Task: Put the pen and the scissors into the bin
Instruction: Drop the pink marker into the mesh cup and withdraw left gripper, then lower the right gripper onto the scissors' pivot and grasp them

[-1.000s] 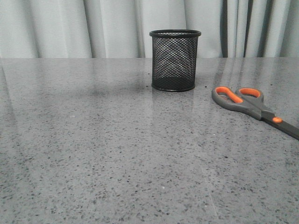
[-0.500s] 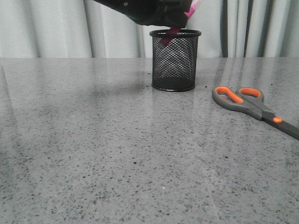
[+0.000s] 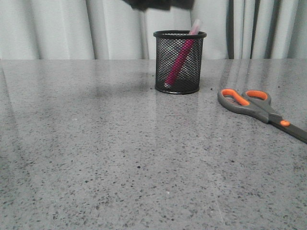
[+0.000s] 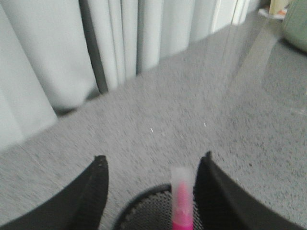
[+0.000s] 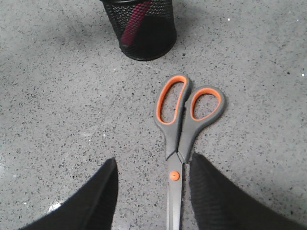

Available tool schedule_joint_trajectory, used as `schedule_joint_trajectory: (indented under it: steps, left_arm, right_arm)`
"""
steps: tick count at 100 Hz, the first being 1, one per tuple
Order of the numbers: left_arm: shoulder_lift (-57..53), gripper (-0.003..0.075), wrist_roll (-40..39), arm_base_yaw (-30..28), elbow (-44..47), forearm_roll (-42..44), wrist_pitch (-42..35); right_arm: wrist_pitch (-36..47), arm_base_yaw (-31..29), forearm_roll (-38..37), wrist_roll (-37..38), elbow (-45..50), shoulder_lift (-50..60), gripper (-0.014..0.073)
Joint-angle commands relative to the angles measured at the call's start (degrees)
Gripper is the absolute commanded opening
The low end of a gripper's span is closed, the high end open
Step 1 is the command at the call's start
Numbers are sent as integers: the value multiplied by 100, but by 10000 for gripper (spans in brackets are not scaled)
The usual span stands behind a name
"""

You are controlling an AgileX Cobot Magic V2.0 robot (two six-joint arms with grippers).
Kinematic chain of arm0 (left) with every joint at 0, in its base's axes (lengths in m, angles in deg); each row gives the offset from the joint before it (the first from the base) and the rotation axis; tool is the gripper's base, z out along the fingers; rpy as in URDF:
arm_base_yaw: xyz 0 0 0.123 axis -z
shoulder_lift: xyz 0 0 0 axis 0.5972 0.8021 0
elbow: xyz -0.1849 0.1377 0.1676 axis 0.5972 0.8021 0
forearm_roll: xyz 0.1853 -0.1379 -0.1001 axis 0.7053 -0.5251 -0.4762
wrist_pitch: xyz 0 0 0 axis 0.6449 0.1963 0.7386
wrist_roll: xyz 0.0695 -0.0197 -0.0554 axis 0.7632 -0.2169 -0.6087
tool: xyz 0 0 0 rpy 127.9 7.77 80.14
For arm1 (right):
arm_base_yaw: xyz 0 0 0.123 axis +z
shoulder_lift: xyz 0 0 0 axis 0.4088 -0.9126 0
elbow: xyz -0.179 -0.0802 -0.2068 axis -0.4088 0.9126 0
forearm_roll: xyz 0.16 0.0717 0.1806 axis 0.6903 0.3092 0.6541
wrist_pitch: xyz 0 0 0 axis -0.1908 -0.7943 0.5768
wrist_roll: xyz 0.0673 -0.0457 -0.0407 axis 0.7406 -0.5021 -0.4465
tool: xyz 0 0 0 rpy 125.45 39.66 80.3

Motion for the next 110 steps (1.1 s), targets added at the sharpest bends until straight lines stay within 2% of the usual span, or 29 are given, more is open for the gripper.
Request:
schedule_joint_trajectory:
  steps: [1, 9, 16, 41, 55, 80, 110]
  left_arm:
    - [-710, 272, -18, -154, -184, 103, 219]
    - [-1091, 136, -249, -286, -184, 566, 226]
    - [-1400, -20, -612, -402, -184, 1133, 352]
    - [-2283, -20, -2944, -857, -174, 3641, 1112]
    - [-2773, -20, -3722, -1098, 195, 4503, 1228]
    - [-4137, -20, -3844, -1672, 2014, 4539, 351]
    - [-5897, -19, -3844, -2721, 3872, 4009, -38]
  right_arm:
    - [235, -46, 123, -59, -209, -5, 309]
    - [246, -46, 123, -59, -209, -5, 309]
    - [246, -46, 123, -59, -209, -5, 309]
    - [236, -46, 424, -59, -209, -5, 309]
    - [236, -46, 536, -59, -209, -5, 309]
    - [273, -46, 536, -59, -209, -5, 309]
    - [171, -46, 369, -250, -209, -335, 309]
